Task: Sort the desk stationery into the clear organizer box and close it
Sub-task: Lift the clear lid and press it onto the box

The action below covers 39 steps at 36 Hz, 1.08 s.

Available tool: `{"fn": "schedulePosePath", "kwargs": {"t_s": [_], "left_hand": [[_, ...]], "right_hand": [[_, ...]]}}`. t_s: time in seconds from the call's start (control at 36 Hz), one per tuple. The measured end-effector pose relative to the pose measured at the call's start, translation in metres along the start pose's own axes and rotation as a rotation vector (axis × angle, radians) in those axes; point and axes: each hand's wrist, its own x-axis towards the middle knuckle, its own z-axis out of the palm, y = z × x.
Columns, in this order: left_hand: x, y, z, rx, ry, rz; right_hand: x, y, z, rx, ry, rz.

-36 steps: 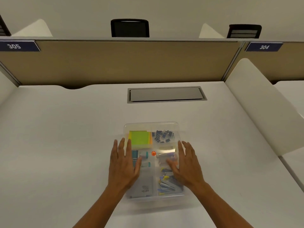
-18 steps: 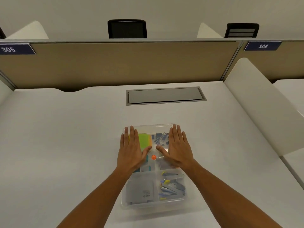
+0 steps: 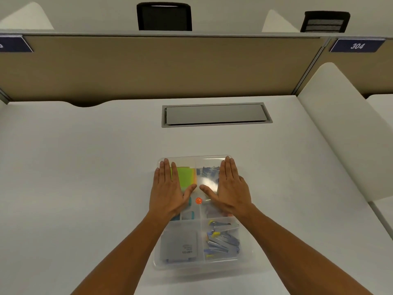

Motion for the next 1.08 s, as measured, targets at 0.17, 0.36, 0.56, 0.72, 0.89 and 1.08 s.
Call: {"fn": "schedulePosePath", "kwargs": {"t_s": [0.17,0.36,0.56,0.72,0.89,1.08], "left_hand": [[0.002,0.001,0.001,0.005,0.004,-0.017],[0.004,0.001,0.0,-0.01,-0.032,-0.04],[0.005,-0.002,-0.008,-0.051,-0.072,-0.026],[-0.021,-0.003,-0.019,-0.282,-0.007,-0.053],[-0.093,-0.006,-0.003,-0.431,0.024,-0.122],[-0.113,-0.005,0.006,-0.302,0.023,-0.106]], "right_hand": [[0.007,-0.001,-0.001,-0.002,-0.02,0.007],[0.009,0.0,-0.001,-0.008,-0.019,0.002],[0.009,0.003,-0.014,0.039,-0.04,-0.022],[-0.013,0.01,-0.029,0.308,0.013,0.012],[-0.084,0.021,-0.019,0.41,0.05,0.068],[-0.115,0.014,-0.008,0.302,0.021,0.033]]}}
